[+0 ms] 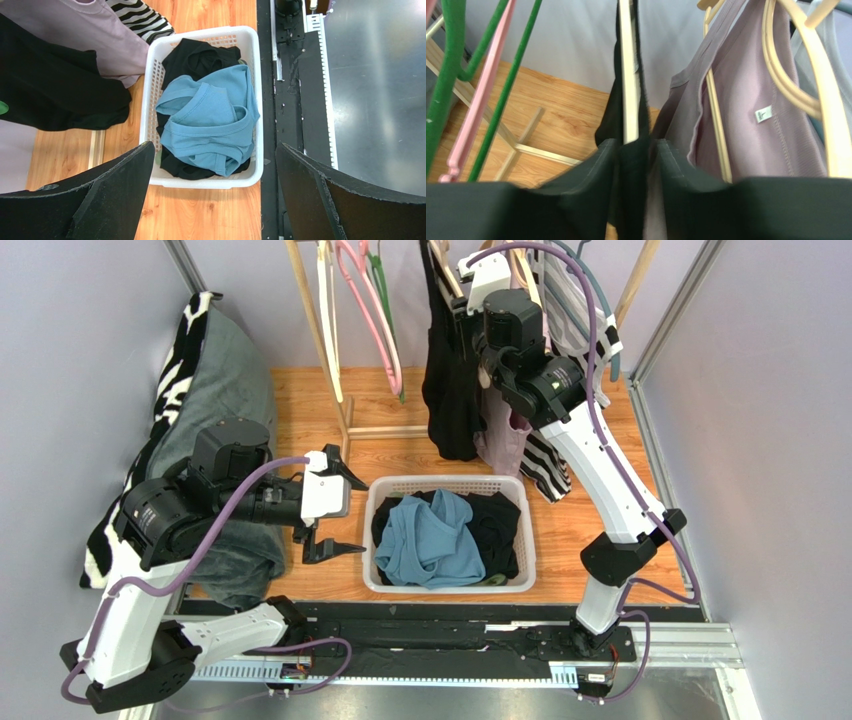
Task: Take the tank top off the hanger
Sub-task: Pick up the hanger from the clothesline, then remove the tank top from the hanger.
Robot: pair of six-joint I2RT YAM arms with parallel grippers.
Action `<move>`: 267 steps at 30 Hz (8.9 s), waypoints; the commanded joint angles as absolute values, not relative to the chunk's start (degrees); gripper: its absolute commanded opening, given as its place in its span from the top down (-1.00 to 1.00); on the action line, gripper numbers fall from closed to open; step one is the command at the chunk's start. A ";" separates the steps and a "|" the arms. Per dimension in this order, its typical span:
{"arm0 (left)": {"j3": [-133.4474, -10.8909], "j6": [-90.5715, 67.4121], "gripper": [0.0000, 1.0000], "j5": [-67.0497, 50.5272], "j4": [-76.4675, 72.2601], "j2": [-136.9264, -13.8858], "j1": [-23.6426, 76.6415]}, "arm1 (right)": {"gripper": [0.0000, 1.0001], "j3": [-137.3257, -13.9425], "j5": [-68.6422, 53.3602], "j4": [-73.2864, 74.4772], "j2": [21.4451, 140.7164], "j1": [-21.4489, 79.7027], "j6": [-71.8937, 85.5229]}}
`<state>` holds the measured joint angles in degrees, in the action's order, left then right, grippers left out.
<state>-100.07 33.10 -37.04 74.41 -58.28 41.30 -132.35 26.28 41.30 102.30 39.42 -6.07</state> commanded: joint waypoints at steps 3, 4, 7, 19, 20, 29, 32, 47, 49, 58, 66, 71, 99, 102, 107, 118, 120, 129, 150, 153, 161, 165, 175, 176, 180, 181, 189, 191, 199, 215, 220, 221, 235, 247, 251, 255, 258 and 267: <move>-100.19 32.87 -0.99 -38.32 74.09 -57.83 40.96 | -0.32 -138.42 24.79 42.79 104.31 39.02 -5.18; -100.20 32.78 -0.98 -38.49 74.09 -58.01 40.96 | -0.36 -139.47 24.52 43.24 105.02 38.94 -5.10; -100.55 32.78 -0.98 -38.67 74.18 -58.09 40.96 | -0.41 -143.25 22.77 44.91 107.30 38.76 -4.75; -100.46 32.70 -0.98 -38.67 74.27 -58.10 40.87 | -0.21 -147.39 12.92 52.20 112.23 35.43 1.75; -100.55 32.70 -0.98 -38.76 74.27 -58.10 40.87 | -0.15 -147.48 12.83 52.64 112.41 35.07 2.19; -100.81 32.43 -0.98 -39.20 74.09 -58.54 40.70 | 1.00 -148.36 11.69 50.46 112.06 34.01 5.89; -100.63 32.34 -0.98 -39.46 74.00 -58.45 40.52 | 1.00 -146.70 11.25 45.46 110.92 34.01 5.80; -99.76 32.78 -0.98 -38.58 74.09 -57.74 40.43 | 1.00 -139.58 14.15 28.92 102.22 34.01 4.22; -99.58 32.78 -0.98 -38.50 74.00 -57.66 40.34 | 1.00 -137.12 14.07 28.65 99.85 34.01 3.96; -99.49 32.61 -0.98 -38.50 73.92 -57.83 40.17 | 1.00 -138.05 11.78 28.46 99.91 33.22 5.80; -98.62 32.87 -0.98 -38.58 73.83 -57.13 39.82 | 1.00 -140.96 7.82 39.35 100.27 32.79 6.85; -99.05 32.52 -0.98 -39.02 73.65 -57.13 39.90 | 1.00 -142.38 7.12 51.83 102.57 32.52 8.70; -98.00 32.34 -0.98 -37.79 73.21 -56.43 39.55 | 1.00 -144.05 -2.98 50.44 87.56 32.52 8.79; -97.03 32.43 -0.98 -37.53 72.95 -55.99 39.38 | 1.00 -144.14 -6.93 53.61 82.82 32.52 6.77; -97.03 32.08 -0.98 -37.88 73.04 -55.63 38.94 | 1.00 -135.20 -12.30 56.33 74.63 32.52 6.50; -96.42 32.08 -0.98 -38.32 72.86 -55.02 38.06 | 1.00 -111.72 -9.84 59.77 59.16 32.52 3.43; -96.42 32.17 -0.98 -38.23 72.77 -55.19 37.88 | 1.00 -111.53 -10.54 54.71 56.52 32.52 3.34; -96.59 31.29 -0.98 -39.90 72.42 -55.20 36.21 | 1.00 -119.69 -22.05 30.16 55.10 32.43 7.29; -95.62 31.29 -0.98 -42.28 72.68 -54.49 34.54 | 1.00 -117.24 -15.03 46.14 54.22 32.52 -3.24; -95.80 31.29 -0.98 -42.28 72.69 -54.58 34.45 | 1.00 -119.09 -13.28 45.18 55.19 32.43 -4.74; -93.70 28.92 -0.98 -36.31 71.63 -50.90 33.22 | 1.00 -103.82 -20.64 38.58 47.65 32.52 -6.16; -91.15 29.09 -0.98 -32.00 71.90 -47.21 33.22 | 1.00 -90.83 -29.33 44.28 41.76 32.43 -6.50; -100.18 31.73 -0.98 -35.68 73.39 -46.31 33.22 | 1.00 -85.42 -38.67 62.83 38.23 32.52 -15.73; -102.81 31.64 -0.98 -36.12 73.48 -46.84 33.05 | 1.00 -85.60 -38.93 65.28 39.02 32.52 -16.25; -108.19 32.08 -0.98 -37.78 73.13 -50.26 32.43 | 1.00 -84.11 -40.42 64.95 40.08 32.69 -16.70; -108.80 31.99 -0.98 -38.49 73.13 -50.88 32.26 | 1.00 -83.94 -40.86 64.78 40.34 32.61 -16.87; -107.85 33.04 -0.98 -45.00 74.44 -58.00 32.26 | 1.00 -81.13 -39.38 62.23 42.45 33.48 -21.00; -105.48 34.89 -0.98 -43.95 74.79 -58.62 32.26 | 1.00 -80.42 -38.94 59.95 42.10 33.84 -21.97; -103.09 36.03 -0.98 -43.94 75.41 -60.90 32.26 | 1.00 -78.84 -39.91 57.04 44.64 36.99 -23.55; -99.85 34.54 -0.41 -53.87 78.84 -60.65 32.34 | 1.00 -84.02 -27.08 54.67 52.82 50.45 -23.55; -97.91 33.66 -0.48 -55.02 78.66 -60.20 32.34 | 1.00 -87.88 -25.05 55.81 56.33 52.91 -24.26; -97.91 33.66 -0.43 -54.50 78.31 -60.21 32.34 | 1.00 -88.33 -24.53 55.98 57.21 53.35 -24.26; -100.20 28.92 1.00 -50.81 70.95 -60.82 32.34 | 0.98 -92.20 -21.45 54.76 60.38 55.63 -23.38; -102.31 18.72 1.00 -34.63 62.14 -58.89 32.34 | -0.37 -92.38 6.22 47.64 55.03 55.72 -16.70; -100.90 19.25 1.00 -34.89 62.75 -58.01 31.99 | -0.54 -88.34 9.49 43.87 47.40 55.63 -12.59; -98.97 19.51 1.00 -35.68 63.02 -56.69 31.73 | -0.56 -83.16 10.20 42.89 41.51 55.64 -6.88; -98.88 19.25 1.00 -36.47 63.11 -56.69 31.47 | -0.54 -76.66 9.67 41.31 39.03 55.63 -1.87; -99.41 19.25 1.00 -36.47 63.46 -56.17 31.03 | -0.39 -64.71 10.02 35.26 39.38 55.63 8.52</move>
<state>-98.80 20.36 -35.64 65.54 -57.06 31.66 -68.77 9.39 42.15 39.57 55.37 1.83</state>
